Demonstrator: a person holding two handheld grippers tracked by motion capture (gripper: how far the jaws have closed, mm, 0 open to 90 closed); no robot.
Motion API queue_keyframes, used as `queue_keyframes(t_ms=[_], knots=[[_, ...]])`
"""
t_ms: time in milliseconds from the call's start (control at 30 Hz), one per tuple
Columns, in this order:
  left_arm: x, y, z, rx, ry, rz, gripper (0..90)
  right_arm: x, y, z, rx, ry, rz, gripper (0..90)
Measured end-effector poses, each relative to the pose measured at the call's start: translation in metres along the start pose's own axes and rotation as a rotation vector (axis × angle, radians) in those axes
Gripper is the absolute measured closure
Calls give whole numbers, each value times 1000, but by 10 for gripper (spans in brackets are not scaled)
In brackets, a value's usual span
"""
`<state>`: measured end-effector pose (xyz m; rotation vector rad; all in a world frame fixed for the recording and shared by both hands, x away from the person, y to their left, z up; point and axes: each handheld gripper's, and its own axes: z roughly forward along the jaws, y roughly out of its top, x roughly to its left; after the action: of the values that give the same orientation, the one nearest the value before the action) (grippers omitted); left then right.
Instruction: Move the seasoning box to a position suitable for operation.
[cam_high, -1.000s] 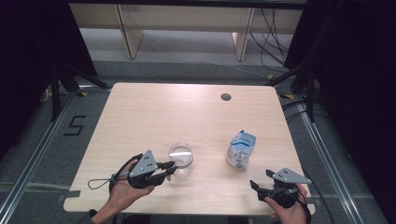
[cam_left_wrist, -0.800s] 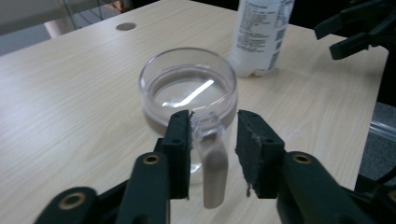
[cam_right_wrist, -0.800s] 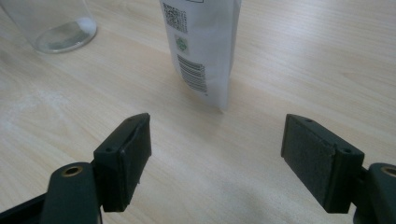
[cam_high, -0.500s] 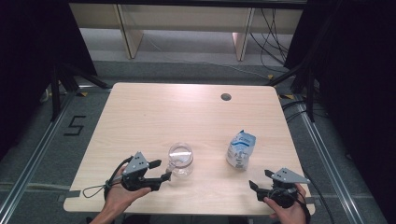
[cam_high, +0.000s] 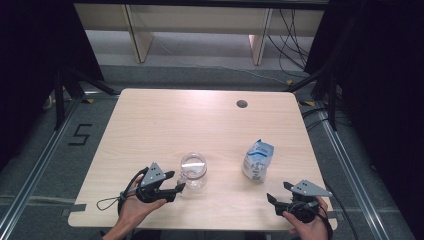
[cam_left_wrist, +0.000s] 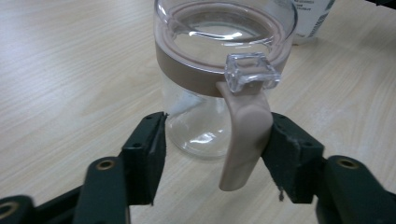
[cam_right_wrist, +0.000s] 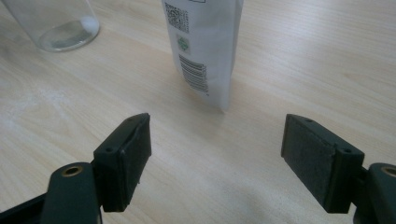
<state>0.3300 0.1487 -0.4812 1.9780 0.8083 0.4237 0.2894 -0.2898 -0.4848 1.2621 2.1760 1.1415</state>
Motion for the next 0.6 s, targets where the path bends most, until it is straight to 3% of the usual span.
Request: queue_keyframes(t_ms=[33, 333, 367, 467, 533, 600], knots=[[0, -1, -1, -1, -2, -9, 476, 0, 0, 0, 1, 0, 1, 253], [1, 0, 2, 1, 6, 57, 721, 0, 0, 0, 0, 0, 0, 253], [2, 0, 2, 6, 7, 73, 723, 0, 0, 0, 0, 0, -1, 253], [3, -1, 2, -3, -10, 46, 727, 0, 0, 0, -6, -1, 1, 253], [5, 0, 2, -1, -25, 70, 728, 0, 0, 0, 0, 1, -1, 253], [5, 0, 2, 5, -34, 62, 730, 0, 0, 0, 0, 1, -2, 253]])
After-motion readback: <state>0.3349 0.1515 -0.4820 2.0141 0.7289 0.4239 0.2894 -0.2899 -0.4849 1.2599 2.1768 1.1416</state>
